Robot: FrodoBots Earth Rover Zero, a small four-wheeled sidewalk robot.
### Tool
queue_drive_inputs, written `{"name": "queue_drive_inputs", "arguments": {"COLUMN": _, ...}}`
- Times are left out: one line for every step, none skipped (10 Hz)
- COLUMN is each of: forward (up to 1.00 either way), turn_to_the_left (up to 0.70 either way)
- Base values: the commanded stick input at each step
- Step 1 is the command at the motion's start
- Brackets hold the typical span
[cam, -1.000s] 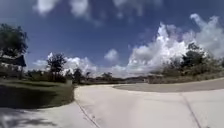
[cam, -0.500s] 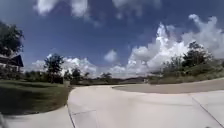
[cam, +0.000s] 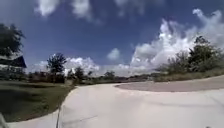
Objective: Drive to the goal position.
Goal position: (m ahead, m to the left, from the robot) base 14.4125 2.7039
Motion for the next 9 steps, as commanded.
{"name": "queue_drive_inputs", "arguments": {"forward": 0.85, "turn_to_the_left": 0.00}}
{"name": "queue_drive_inputs", "arguments": {"forward": 0.85, "turn_to_the_left": 0.00}}
{"name": "queue_drive_inputs", "arguments": {"forward": 0.85, "turn_to_the_left": 0.00}}
{"name": "queue_drive_inputs", "arguments": {"forward": 0.85, "turn_to_the_left": 0.00}}
{"name": "queue_drive_inputs", "arguments": {"forward": 0.85, "turn_to_the_left": 0.00}}
{"name": "queue_drive_inputs", "arguments": {"forward": 0.85, "turn_to_the_left": 0.00}}
{"name": "queue_drive_inputs", "arguments": {"forward": 0.85, "turn_to_the_left": 0.00}}
{"name": "queue_drive_inputs", "arguments": {"forward": 0.85, "turn_to_the_left": 0.00}}
{"name": "queue_drive_inputs", "arguments": {"forward": 0.85, "turn_to_the_left": 0.00}}
